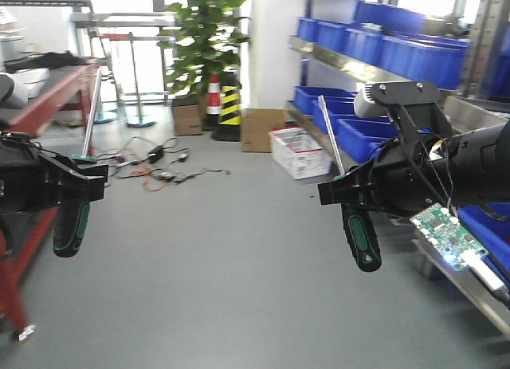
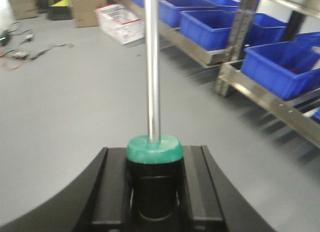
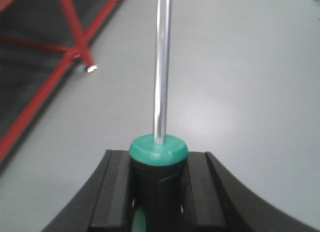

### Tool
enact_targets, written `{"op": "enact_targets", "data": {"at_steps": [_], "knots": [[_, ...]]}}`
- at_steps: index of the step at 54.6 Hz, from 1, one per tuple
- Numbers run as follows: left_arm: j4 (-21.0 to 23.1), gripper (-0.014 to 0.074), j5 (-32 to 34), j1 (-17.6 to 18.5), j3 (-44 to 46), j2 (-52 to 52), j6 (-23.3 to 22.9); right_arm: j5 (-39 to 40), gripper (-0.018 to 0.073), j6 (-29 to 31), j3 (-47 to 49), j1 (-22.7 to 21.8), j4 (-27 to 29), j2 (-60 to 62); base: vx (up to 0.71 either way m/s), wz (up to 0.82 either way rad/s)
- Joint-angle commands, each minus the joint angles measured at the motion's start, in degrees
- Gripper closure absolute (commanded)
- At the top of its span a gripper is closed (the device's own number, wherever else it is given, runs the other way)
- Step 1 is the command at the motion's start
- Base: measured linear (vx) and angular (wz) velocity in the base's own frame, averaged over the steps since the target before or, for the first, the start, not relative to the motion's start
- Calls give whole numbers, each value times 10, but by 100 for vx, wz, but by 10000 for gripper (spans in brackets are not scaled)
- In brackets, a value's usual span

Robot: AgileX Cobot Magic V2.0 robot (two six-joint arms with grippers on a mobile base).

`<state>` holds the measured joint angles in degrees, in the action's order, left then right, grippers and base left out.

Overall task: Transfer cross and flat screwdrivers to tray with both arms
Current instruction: 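Hold both screwdrivers upright while the base drives to the conveyor station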

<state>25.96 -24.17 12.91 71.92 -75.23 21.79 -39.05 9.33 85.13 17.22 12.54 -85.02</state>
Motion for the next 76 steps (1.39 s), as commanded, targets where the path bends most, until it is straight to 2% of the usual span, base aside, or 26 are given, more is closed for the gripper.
{"op": "enact_targets", "data": {"at_steps": [1,36,76], "knots": [[13,596,46,2,19,19,-2,51,567,1,22,-1,3,25,49,-53],[13,596,47,2,19,19,-2,51,567,1,22,-1,3,25,42,-84],[13,596,46,2,19,19,-2,51,567,1,22,-1,3,25,30,-82]]}}
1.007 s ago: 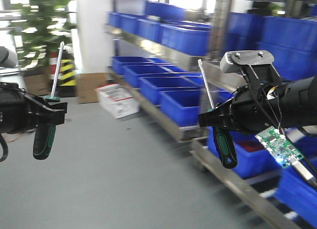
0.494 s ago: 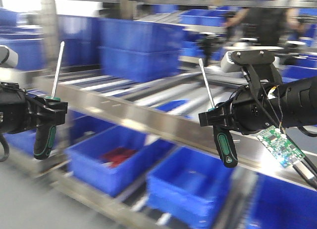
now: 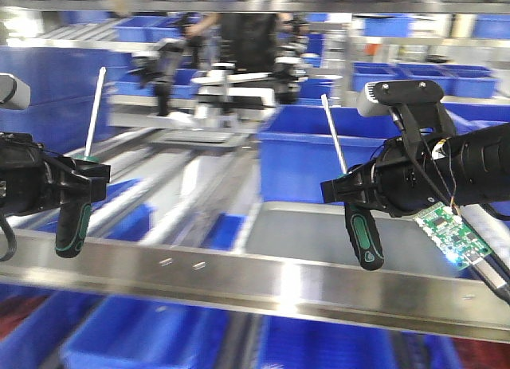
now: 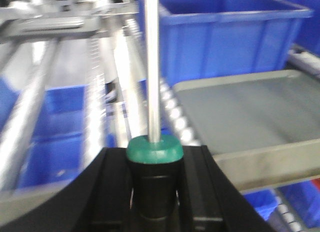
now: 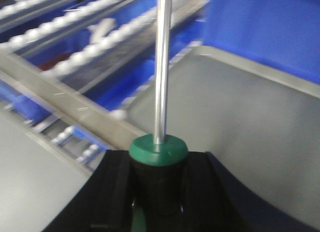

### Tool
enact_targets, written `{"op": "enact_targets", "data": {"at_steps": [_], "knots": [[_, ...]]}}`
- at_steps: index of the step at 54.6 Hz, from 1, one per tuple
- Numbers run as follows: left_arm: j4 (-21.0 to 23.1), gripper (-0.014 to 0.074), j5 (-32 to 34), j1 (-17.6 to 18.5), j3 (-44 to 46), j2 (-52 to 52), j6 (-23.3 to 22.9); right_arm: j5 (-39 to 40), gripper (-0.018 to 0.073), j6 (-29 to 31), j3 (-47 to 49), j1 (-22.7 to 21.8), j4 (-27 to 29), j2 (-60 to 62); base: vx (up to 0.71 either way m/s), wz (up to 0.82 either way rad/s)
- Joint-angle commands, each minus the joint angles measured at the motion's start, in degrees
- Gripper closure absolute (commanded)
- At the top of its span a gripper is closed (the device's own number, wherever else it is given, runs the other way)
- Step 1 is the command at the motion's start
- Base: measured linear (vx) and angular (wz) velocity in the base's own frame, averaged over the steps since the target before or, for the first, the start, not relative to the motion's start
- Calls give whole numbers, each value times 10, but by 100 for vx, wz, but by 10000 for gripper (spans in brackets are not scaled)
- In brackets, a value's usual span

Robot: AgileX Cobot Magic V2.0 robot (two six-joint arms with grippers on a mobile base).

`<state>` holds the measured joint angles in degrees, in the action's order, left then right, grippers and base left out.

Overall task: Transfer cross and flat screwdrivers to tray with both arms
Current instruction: 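Hold both screwdrivers upright while the base drives to the conveyor station, then lower both held screwdrivers toward the grey tray beside the blue bin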

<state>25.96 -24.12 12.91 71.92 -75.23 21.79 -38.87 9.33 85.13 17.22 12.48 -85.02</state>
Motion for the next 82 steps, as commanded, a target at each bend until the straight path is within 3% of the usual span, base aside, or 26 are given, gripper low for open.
{"op": "enact_targets", "data": {"at_steps": [1,24,82], "knots": [[13,596,46,2,19,19,-2,48,567,1,22,-1,4,25,25,-61],[13,596,46,2,19,19,-2,44,567,1,22,-1,4,25,25,-39],[13,596,46,2,19,19,-2,45,567,1,22,-1,4,25,14,1]]}}
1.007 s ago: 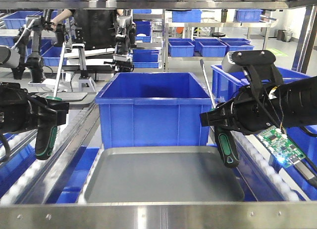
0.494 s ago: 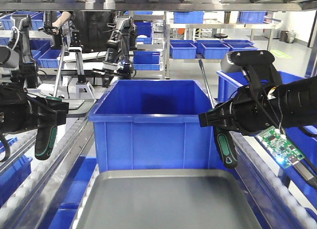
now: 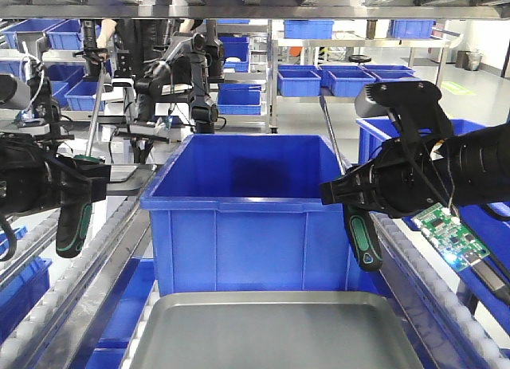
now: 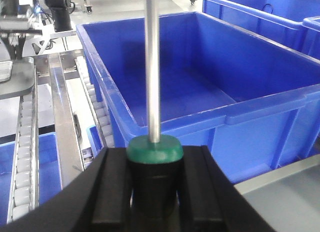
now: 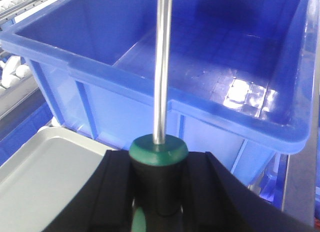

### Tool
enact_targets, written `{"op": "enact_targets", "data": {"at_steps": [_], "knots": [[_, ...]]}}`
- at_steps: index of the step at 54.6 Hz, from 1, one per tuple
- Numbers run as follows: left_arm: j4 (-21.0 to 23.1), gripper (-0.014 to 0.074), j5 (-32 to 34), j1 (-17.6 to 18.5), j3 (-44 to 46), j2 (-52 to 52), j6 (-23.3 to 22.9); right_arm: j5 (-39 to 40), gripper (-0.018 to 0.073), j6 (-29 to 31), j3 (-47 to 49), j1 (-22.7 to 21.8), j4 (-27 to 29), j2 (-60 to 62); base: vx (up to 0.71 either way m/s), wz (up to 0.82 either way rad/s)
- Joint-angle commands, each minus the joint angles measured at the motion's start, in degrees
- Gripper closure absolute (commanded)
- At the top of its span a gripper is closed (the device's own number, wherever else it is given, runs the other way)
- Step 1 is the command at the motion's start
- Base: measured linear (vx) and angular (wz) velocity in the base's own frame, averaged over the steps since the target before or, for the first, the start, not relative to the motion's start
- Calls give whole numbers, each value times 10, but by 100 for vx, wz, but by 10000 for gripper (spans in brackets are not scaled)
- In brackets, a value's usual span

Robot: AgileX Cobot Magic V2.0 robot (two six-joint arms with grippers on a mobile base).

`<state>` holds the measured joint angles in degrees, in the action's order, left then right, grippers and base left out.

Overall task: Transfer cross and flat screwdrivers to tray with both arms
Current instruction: 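Lower both held screwdrivers toward the grey tray beside the blue bin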

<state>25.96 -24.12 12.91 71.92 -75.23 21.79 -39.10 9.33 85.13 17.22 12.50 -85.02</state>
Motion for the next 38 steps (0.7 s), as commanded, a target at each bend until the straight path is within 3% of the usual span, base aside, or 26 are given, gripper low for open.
{"op": "enact_targets", "data": {"at_steps": [1,31,38], "knots": [[13,596,46,2,19,19,-2,47,567,1,22,-1,4,25,2,-1],[17,596,57,3,19,16,-5,45,567,1,22,-1,18,25,0,0],[40,596,41,28,19,-4,-4,25,567,1,-16,-1,48,25,0,0]]}}
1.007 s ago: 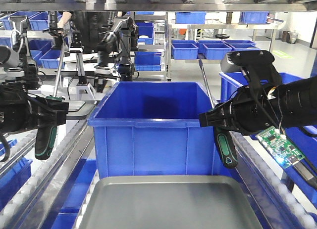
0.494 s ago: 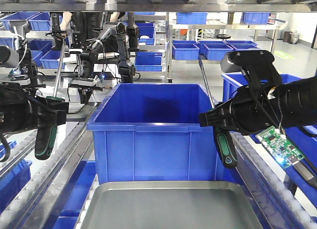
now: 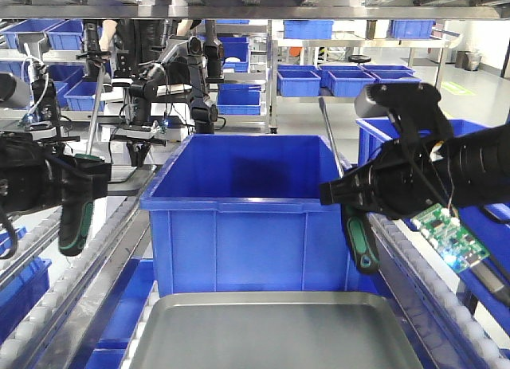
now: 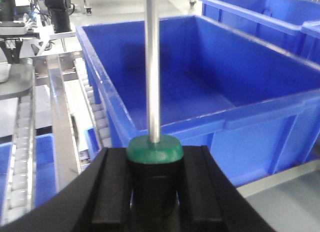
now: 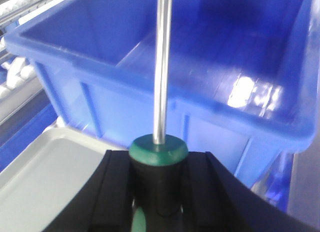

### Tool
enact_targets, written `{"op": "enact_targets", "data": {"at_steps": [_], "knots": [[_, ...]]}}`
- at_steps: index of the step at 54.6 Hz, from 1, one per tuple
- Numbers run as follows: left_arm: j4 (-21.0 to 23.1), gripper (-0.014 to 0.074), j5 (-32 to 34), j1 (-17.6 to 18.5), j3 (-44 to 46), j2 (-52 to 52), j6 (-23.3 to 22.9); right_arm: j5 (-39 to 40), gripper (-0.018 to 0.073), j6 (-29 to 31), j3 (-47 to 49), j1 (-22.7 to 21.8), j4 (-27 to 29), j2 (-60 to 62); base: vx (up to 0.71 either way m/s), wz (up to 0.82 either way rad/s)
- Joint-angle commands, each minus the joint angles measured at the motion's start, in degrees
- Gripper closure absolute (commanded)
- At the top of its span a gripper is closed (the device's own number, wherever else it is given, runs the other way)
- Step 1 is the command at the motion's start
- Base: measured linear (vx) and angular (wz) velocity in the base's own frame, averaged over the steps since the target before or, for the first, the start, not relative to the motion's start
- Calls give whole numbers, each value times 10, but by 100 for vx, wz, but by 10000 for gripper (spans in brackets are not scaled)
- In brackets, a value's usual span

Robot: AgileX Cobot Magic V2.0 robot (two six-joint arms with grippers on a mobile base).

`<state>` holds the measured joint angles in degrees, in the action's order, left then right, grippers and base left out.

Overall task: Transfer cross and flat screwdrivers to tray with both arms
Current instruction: 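Lower both held screwdrivers toward the grey tray beside the blue bin, then lay both screwdrivers flat on the tray and open both grippers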

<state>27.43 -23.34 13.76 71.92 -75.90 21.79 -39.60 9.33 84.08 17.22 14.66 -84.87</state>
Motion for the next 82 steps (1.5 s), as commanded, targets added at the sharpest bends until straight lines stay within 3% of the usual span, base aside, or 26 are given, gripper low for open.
{"op": "enact_targets", "data": {"at_steps": [1,15,27,32,39,51,60,68,82], "knots": [[25,596,31,22,19,1,-4,34,567,1,-15,-1,29,23,0,0],[71,596,-13,122,19,-102,-5,89,567,28,-134,-1,100,23,0,0],[104,589,-41,141,19,-168,-5,61,553,48,-145,-1,98,23,0,0],[105,561,-50,142,19,-179,-7,49,500,46,-145,-1,98,22,0,0],[104,465,-64,143,19,-180,-6,33,369,44,-145,-1,99,17,0,0],[104,139,-72,143,19,-180,11,16,86,27,-145,-1,101,1,0,0],[104,-40,-88,143,20,-179,10,28,-22,27,-145,-1,101,2,0,0],[104,-48,-65,143,20,-149,10,57,-26,27,-145,-1,102,29,0,0],[81,24,13,143,20,-45,11,127,-24,29,-145,-1,101,86,0,0]]}}
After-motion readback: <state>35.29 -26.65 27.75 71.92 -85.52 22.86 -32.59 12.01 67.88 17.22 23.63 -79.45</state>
